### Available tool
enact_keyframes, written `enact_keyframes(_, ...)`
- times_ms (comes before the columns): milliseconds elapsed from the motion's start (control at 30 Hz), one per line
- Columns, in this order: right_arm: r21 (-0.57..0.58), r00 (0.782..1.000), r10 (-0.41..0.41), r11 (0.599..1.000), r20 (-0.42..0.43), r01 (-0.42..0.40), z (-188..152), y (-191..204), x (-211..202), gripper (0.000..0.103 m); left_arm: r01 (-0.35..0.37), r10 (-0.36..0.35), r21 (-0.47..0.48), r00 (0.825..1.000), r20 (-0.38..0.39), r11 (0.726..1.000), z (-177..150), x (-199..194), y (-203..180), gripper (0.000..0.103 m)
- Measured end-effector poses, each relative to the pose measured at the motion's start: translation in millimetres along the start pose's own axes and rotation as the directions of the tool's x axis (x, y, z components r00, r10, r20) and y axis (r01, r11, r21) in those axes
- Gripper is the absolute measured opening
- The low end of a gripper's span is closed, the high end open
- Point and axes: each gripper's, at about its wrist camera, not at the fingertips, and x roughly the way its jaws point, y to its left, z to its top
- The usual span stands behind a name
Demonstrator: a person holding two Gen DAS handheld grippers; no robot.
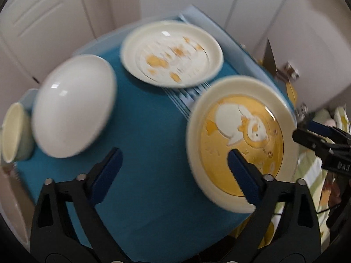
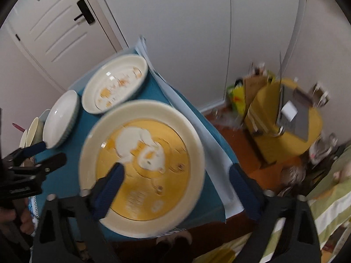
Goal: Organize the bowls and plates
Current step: 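Grasp the rim of the large yellow duck plate with both grippers, then carry the yellow duck plate beside the beige dish and lower it onto the cloth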
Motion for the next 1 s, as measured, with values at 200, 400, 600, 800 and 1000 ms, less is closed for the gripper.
enact_keyframes(200,0.027,0.992,0.105,0.994,-0.066,-0.104,3.0,-27.3,30.9,0.049,0.05,-0.049,0.008,0.995,-0.087,0.999,-3.6,28.2,-11.8,0.055)
enact_keyframes(400,-0.005,0.985,0.148,0.989,-0.09,-0.149,8.8,-30.6,42.6,0.025,0.063,-0.063,-0.006,0.99,-0.122,0.998,-5.8,42.6,-19.7,0.025)
enact_keyframes(600,-0.045,0.983,0.158,0.986,-0.095,-0.163,10.7,-27.9,46.5,0.013,0.062,-0.065,-0.03,0.99,-0.124,0.998,-2.3,52.3,-23.1,0.019)
enact_keyframes(800,-0.063,0.983,0.158,0.984,-0.097,-0.165,12.0,-29.8,46.3,0.013,0.032,-0.035,-0.03,0.992,-0.12,0.999,0.3,52.1,-26.9,0.019)
enact_keyframes(1000,-0.076,0.983,0.153,0.984,-0.099,-0.16,13.3,-29.7,45.4,0.013,0.016,-0.021,-0.044,0.994,-0.112,0.999,-4.0,42.7,-30.7,0.019)
